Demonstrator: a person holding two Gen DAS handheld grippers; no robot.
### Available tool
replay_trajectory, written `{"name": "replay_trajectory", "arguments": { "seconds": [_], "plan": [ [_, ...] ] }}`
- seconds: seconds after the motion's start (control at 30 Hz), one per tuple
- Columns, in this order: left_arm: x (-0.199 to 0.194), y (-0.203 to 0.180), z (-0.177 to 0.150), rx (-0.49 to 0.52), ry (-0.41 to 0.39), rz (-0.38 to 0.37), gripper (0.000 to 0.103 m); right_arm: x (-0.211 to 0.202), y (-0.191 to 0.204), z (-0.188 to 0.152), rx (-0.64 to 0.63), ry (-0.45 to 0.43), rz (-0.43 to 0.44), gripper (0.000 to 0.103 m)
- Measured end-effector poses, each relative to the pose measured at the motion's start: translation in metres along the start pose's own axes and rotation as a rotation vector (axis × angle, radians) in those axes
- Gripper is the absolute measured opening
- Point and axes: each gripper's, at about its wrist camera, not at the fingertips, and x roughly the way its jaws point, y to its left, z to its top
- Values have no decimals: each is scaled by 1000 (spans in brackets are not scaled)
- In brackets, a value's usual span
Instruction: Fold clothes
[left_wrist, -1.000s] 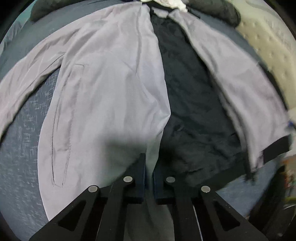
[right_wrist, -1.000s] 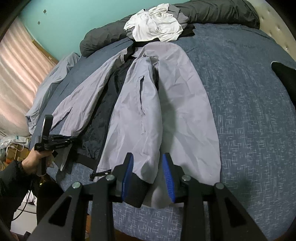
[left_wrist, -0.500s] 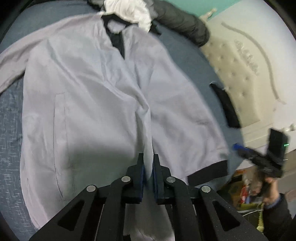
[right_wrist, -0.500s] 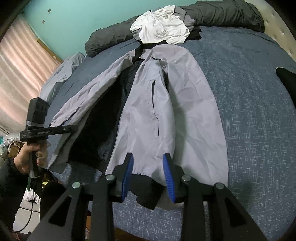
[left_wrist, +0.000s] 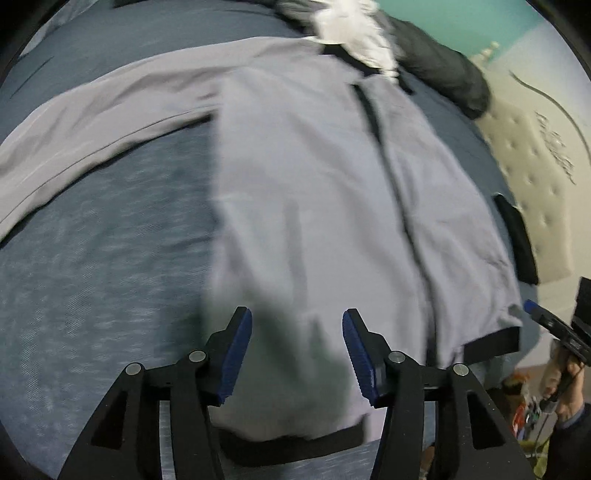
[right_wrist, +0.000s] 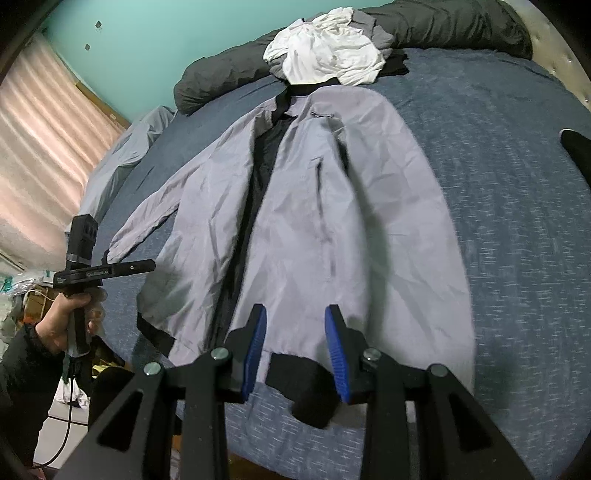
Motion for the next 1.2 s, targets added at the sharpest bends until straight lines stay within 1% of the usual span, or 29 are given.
{"name": "replay_trajectory", "arguments": {
  "seconds": [0.1, 0.17, 0.27, 0.37, 0.4, 0.43, 0.47, 0.5, 0.53, 0.63, 0.7, 0.77, 0.8, 0.83, 0.87, 0.9, 0.97, 1.03, 1.07, 1.13, 1.2],
  "plan": [
    [0, 24, -9, -29, 27, 26, 56, 8, 11, 1, -25, 15, 11, 33],
    [1, 33, -15, -42, 39, 10, 56, 11, 15, 2, -38, 23, 11, 33],
    [5, 31, -24, -21, 66, -22, 56, 13, 15, 2, -40, 28, 3, 33],
    [6, 30, -31, -5, 76, -45, 55, 12, 9, 1, -30, 29, -19, 33],
    [6, 29, -33, -3, 80, -51, 55, 10, 6, 1, -26, 28, -30, 34],
    [6, 28, -36, 3, 84, -55, 55, 8, 1, 0, -16, 25, -39, 40],
    [6, 26, -38, 15, 86, -55, 52, 6, -5, -1, -4, 20, -47, 43],
    [5, 24, -40, 29, 89, -54, 40, 3, -10, -2, 7, 16, -56, 46],
    [4, 22, -42, 41, 91, -51, 27, 1, -17, -3, 21, 12, -68, 46],
    [-1, 16, -46, 66, 83, -36, 18, -5, -35, -8, 68, 5, -98, 46],
    [-7, 14, -48, 75, 74, -36, 11, -4, -41, -12, 97, 16, -70, 46],
    [-14, 11, -51, 84, 63, -34, 8, 0, -45, -16, 113, 32, -46, 46],
    [-20, 10, -52, 86, 54, -32, 7, 4, -43, -16, 106, 49, -47, 46],
    [-25, 10, -54, 89, 44, -31, 7, 8, -40, -17, 92, 57, -52, 43],
    [-31, 9, -55, 90, 36, -30, 6, 12, -37, -19, 77, 64, -56, 36],
    [-36, 9, -57, 91, 30, -32, 6, 15, -36, -19, 70, 71, -47, 18],
    [-48, 9, -61, 92, 16, -36, 5, 18, -32, -21, 61, 81, -29, 13],
    [-63, 10, -68, 93, 0, -42, 5, 21, -23, -23, 43, 102, -3, 10],
    [-68, 10, -72, 93, -6, -48, 5, 21, -22, -23, 42, 108, 17, 10],
    [-72, 12, -74, 96, -9, -47, 5, 17, -17, -25, 58, 118, 84, 10],
    [-71, 17, -69, 104, 1, -27, 5, 17, -12, -29, 44, 141, 101, 10]
  ]
}}
